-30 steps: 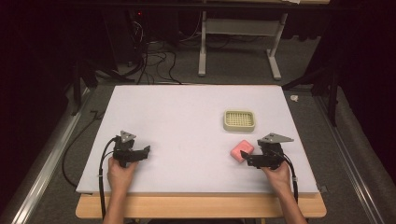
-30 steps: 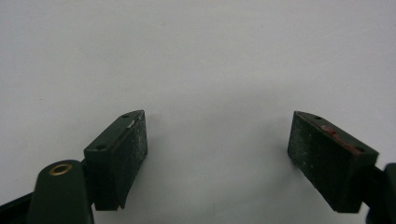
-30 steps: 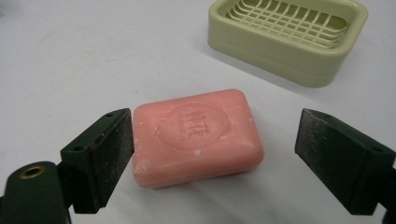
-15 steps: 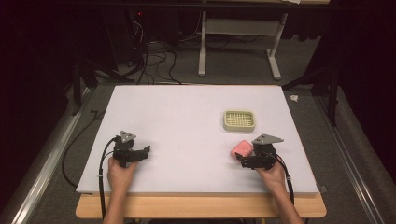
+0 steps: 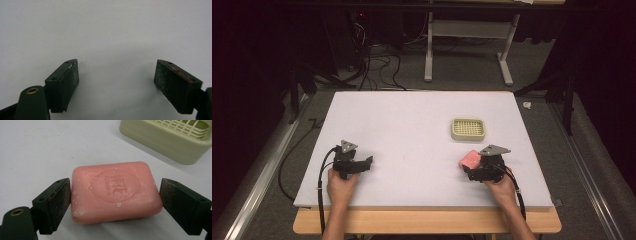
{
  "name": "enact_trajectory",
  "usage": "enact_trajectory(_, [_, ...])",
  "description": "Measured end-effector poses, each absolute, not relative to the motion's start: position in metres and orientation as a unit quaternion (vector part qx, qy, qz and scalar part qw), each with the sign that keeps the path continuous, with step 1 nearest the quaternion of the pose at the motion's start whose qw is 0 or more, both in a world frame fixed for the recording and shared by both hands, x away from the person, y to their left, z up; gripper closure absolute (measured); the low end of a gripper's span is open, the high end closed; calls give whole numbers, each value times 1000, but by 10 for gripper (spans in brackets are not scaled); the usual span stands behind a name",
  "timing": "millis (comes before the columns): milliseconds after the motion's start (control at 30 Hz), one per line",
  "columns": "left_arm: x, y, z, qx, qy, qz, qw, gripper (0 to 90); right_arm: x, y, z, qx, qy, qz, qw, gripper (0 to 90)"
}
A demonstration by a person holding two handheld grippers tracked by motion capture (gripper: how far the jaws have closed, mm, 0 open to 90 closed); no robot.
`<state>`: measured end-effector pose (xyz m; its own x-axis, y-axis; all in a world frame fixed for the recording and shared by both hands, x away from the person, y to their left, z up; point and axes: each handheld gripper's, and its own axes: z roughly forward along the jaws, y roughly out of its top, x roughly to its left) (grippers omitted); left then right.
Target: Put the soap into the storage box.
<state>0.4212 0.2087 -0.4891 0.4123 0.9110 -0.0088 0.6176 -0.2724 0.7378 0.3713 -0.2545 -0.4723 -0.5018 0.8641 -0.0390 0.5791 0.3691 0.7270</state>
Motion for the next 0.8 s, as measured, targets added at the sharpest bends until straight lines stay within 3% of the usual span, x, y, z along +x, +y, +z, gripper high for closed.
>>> enact_trajectory(800, [421,209,-489,768,498,215,341,206,374,-254,-482,452,809,321,198,138])
